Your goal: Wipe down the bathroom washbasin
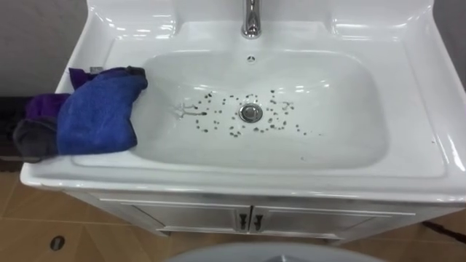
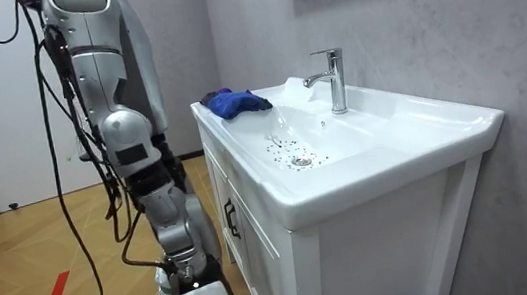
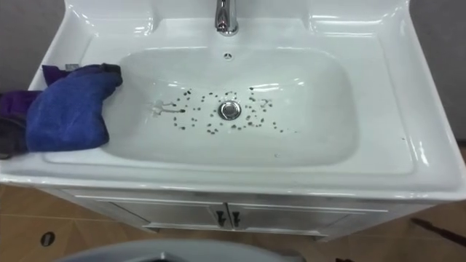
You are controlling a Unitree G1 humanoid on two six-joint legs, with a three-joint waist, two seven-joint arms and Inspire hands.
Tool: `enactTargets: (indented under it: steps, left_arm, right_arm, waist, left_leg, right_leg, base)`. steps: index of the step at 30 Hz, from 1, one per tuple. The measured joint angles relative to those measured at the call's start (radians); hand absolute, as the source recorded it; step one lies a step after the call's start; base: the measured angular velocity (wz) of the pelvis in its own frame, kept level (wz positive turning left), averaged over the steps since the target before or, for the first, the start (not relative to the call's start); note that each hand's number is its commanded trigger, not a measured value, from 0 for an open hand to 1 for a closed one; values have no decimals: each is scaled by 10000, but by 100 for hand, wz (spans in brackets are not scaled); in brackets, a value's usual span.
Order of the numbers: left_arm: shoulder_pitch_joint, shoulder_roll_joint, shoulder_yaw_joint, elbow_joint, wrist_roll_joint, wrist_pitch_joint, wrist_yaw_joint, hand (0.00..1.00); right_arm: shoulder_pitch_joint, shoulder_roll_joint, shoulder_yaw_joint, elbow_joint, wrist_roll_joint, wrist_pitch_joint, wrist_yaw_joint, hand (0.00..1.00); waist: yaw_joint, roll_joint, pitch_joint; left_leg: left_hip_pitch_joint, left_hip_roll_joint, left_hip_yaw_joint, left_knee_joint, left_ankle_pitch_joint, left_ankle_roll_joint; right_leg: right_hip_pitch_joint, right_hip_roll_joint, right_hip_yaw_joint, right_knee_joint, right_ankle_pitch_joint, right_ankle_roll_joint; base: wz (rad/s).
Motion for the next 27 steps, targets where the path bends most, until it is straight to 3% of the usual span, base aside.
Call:
enactTargets:
  steps: [4,8,11,18,21,27]
  left_arm:
    - [86,112,869,-639,-878,-111,1206,0]
    - [162,244,2003,-1249,-1724,-768,2845,0]
    - [441,433,2135,-1646,-2001,-1258,3827,0]
    - [1069,510,2398,-2124,-3175,-1686,5365,0]
    - [1187,520,2405,-2472,-3518,-1875,5987,0]
    - [1003,638,2419,-3146,-3609,-2608,7119,0]
  right_arm:
    - [18,-156,-140,4,-42,10,-12,0]
    - [-17,-384,-532,-22,-84,-67,-158,0]
    - [77,-472,-532,-38,-69,-198,-228,0]
    - [121,-489,-515,-49,-160,-270,-231,0]
    - [126,-495,-508,-152,-193,-308,-235,0]
    - [412,-530,-519,-434,-394,-496,-466,0]
  waist:
    - [210,171,18]
    - [419,488,57]
    - [601,520,-3]
    - [857,477,-102]
    - [880,479,-100]
    - [910,576,-50]
  left_leg:
    - [3,-15,-245,27,-22,37]
    - [-31,-51,-376,26,-50,65]
    - [-88,-127,-565,32,-46,69]
    - [-162,-224,-730,84,-42,76]
    - [-159,-226,-737,83,-42,76]
    - [-170,-320,-901,112,-40,81]
  right_leg:
    - [82,-14,-177,4,-57,-4]
    - [55,-65,-338,164,-150,22]
    - [-55,-162,-434,375,-265,37]
    - [-40,-208,-439,352,-262,67]
    - [-31,-207,-440,350,-268,73]
    - [-39,-297,-507,371,-306,124]
  base:
    - [17]
    - [9]
    - [16]
    - [3]
    - [0]
    - [4]
